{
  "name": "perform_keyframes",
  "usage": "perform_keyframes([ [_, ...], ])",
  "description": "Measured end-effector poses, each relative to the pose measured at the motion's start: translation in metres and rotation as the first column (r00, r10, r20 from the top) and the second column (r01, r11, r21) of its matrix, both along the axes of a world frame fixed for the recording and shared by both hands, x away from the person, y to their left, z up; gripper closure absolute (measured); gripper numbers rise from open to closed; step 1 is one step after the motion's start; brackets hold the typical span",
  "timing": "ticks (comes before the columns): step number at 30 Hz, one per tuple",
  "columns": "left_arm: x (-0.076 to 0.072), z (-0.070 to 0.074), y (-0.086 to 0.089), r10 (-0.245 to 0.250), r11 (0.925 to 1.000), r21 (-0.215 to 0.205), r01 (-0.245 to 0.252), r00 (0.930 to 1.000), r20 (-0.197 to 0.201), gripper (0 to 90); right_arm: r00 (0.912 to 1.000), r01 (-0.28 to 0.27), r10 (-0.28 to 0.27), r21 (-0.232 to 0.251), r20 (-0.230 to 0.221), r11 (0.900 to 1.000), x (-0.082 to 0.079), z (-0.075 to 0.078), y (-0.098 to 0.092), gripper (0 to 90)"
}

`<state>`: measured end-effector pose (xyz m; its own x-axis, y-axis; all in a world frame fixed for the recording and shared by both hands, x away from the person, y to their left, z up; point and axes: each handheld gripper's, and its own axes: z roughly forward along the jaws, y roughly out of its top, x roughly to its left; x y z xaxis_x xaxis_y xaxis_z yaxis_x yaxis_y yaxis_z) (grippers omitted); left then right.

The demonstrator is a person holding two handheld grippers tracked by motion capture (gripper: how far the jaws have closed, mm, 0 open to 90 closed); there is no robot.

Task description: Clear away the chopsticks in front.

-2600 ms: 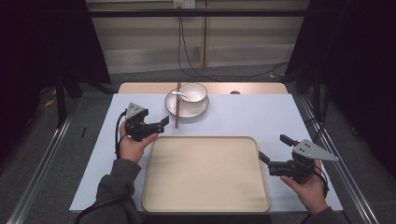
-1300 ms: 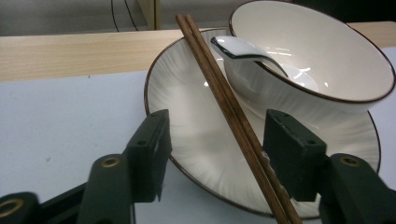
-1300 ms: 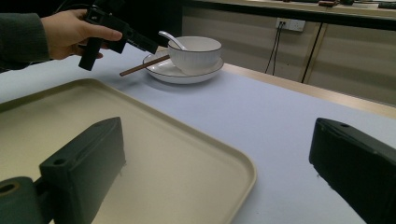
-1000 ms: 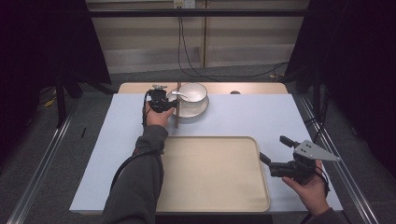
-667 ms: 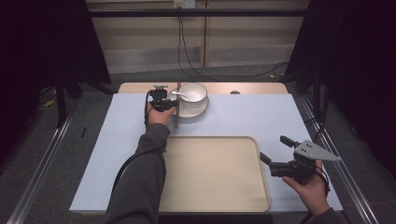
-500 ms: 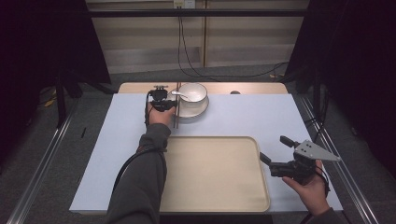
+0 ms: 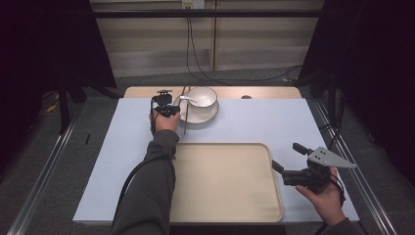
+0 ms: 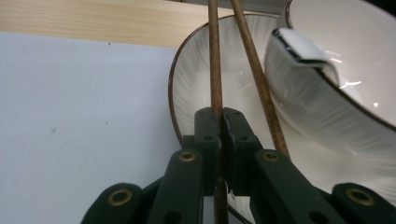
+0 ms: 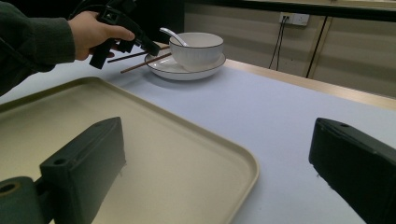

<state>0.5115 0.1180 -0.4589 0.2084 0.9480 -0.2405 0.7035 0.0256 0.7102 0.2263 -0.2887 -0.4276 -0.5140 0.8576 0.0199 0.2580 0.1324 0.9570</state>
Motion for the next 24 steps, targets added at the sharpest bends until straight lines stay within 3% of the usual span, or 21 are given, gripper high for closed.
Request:
perform_keyframes([
  [4, -0.006, 0.006, 0.004, 0.025, 0.9995, -0.02, -0.025, 0.9997, -0.001, 85.3, 1.0, 0.001, -0.001, -0.003, 0.003, 1.0, 0.001, -0.001, 0.0, 3.2],
  [6, -0.012, 0.009, 0.007, 0.031, 0.9995, -0.011, -0.031, 0.9995, 0.003, 85.3, 1.0, 0.001, -0.001, -0.003, 0.002, 1.0, 0.001, -0.001, 0.0, 3.3],
  [7, -0.018, 0.01, 0.01, 0.049, 0.9975, -0.051, -0.048, 0.9988, 0.008, 85.3, 1.0, 0.002, -0.002, -0.003, 0.002, 1.0, 0.001, -0.001, 0.0, 3.3],
  [13, -0.035, 0.014, 0.019, 0.058, 0.996, -0.069, -0.057, 0.9983, 0.003, 85.3, 1.0, -0.006, 0.006, -0.005, 0.005, 1.0, 0.0, 0.0, 0.001, 3.2],
  [20, -0.066, 0.023, 0.033, 0.056, 0.9974, -0.046, -0.056, 0.9984, 0.008, 85.3, 1.0, -0.003, 0.003, -0.004, 0.005, 1.0, 0.001, -0.001, 0.001, 3.3],
  [24, -0.087, 0.029, 0.036, 0.053, 0.9977, -0.045, -0.051, 0.9978, 0.04, 85.4, 1.0, -0.002, 0.002, -0.003, 0.002, 1.0, 0.0, -0.001, 0.002, 3.3],
])
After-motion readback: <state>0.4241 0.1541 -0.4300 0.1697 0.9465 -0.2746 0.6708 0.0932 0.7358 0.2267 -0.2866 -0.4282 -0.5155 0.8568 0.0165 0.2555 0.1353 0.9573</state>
